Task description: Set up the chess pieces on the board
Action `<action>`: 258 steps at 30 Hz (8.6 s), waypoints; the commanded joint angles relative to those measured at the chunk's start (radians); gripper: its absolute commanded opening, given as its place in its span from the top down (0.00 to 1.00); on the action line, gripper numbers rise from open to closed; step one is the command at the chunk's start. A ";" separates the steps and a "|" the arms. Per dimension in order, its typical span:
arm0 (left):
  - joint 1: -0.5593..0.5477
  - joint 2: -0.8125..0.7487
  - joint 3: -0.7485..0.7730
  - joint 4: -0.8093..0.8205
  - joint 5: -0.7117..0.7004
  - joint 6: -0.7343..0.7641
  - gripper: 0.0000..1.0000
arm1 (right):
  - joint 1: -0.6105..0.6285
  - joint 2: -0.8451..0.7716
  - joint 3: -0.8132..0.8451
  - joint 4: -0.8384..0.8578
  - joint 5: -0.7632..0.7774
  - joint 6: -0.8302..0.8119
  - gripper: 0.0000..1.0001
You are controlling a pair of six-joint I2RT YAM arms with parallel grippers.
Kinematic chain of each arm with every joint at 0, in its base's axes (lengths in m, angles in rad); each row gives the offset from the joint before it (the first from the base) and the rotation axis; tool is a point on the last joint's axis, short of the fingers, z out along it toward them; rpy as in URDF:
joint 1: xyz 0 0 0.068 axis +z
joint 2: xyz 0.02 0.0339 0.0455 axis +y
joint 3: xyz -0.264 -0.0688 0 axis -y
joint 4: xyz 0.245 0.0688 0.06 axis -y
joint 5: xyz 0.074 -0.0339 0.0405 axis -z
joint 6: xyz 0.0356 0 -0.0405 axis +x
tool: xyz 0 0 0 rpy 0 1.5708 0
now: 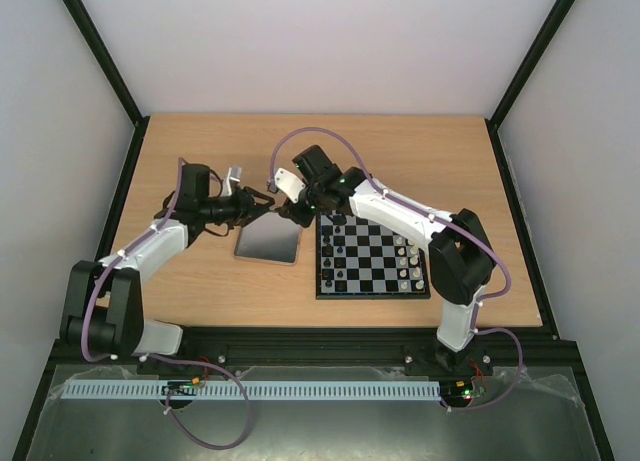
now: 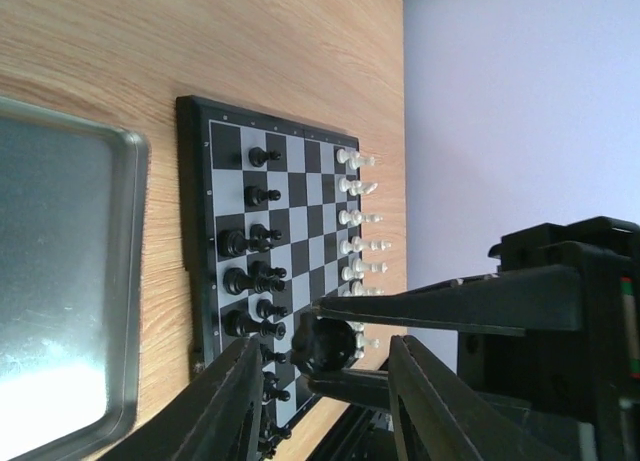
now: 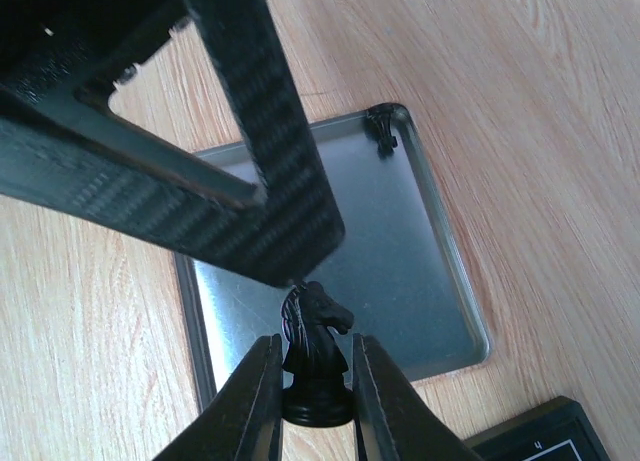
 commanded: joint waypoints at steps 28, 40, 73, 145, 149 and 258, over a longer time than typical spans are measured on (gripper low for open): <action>-0.048 0.060 -0.012 0.088 0.025 -0.049 0.95 | 0.008 -0.157 -0.126 0.059 -0.021 0.015 0.51; -0.120 0.085 0.172 -0.233 -0.223 0.328 0.98 | -0.319 -0.542 -0.493 0.074 -0.165 0.132 0.39; -0.538 0.540 0.602 -0.367 -0.837 0.756 0.98 | -0.845 -0.805 -0.812 0.124 -0.208 0.233 0.43; -0.025 0.249 0.250 -0.476 -0.748 0.483 0.63 | -0.670 -0.647 -0.638 0.000 -0.373 0.078 0.58; -0.005 0.255 0.244 -0.467 -0.732 0.481 0.63 | -0.579 -0.569 -0.520 -0.039 -0.339 0.025 0.61; 0.211 0.316 0.030 -0.315 -0.374 0.388 0.82 | 0.079 0.708 0.605 0.017 -0.038 -0.039 0.65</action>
